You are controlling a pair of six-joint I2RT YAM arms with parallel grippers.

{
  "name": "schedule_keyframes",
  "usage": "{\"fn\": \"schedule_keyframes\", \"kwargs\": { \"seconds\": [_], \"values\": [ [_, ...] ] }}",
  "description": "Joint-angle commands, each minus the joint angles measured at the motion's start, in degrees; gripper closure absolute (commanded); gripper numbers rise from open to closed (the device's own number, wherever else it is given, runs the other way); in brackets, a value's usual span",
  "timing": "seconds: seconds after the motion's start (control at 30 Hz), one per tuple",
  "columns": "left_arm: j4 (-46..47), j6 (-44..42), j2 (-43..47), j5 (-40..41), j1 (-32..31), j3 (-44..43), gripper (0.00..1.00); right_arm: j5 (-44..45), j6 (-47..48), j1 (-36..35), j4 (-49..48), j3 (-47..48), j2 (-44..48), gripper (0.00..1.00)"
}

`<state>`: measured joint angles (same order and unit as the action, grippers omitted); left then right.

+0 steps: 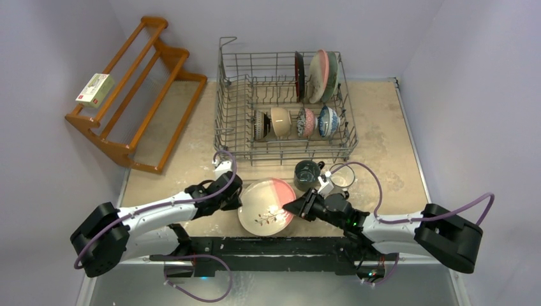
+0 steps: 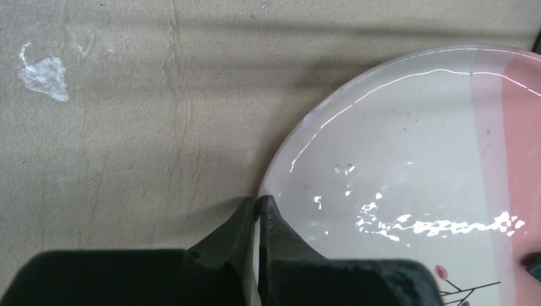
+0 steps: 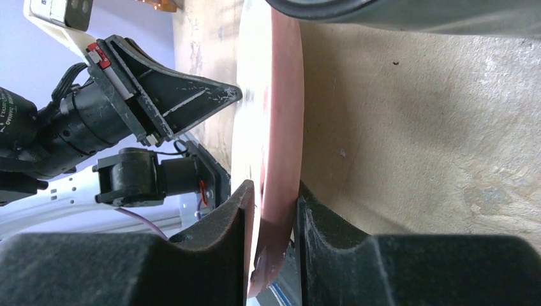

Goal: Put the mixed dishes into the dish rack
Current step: Pick up the plate from the corner of the board.

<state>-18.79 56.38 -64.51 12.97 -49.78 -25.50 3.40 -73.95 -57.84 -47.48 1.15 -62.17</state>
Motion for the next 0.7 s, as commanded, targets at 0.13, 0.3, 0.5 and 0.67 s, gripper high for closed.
{"fn": "schedule_keyframes", "kwargs": {
  "seconds": [0.13,0.3,0.5,0.67],
  "values": [
    [1.55,0.24,-2.90,-6.42,-2.40,2.37,1.00,-1.25,0.37,-0.64,-4.67,3.47,0.74,0.72],
    [2.10,-0.05,-2.45,-6.42,-3.02,1.90,1.00,-1.29,0.62,-0.63,-4.04,3.95,0.82,0.74],
    [3.96,-0.48,-1.03,-7.09,-3.63,2.01,1.00,-1.37,0.75,-0.62,-3.43,4.47,0.87,0.91],
    [3.91,-0.70,0.10,-7.18,-3.83,1.98,1.00,-1.16,1.37,-0.65,-2.32,4.65,3.23,1.00]
  ]
}}
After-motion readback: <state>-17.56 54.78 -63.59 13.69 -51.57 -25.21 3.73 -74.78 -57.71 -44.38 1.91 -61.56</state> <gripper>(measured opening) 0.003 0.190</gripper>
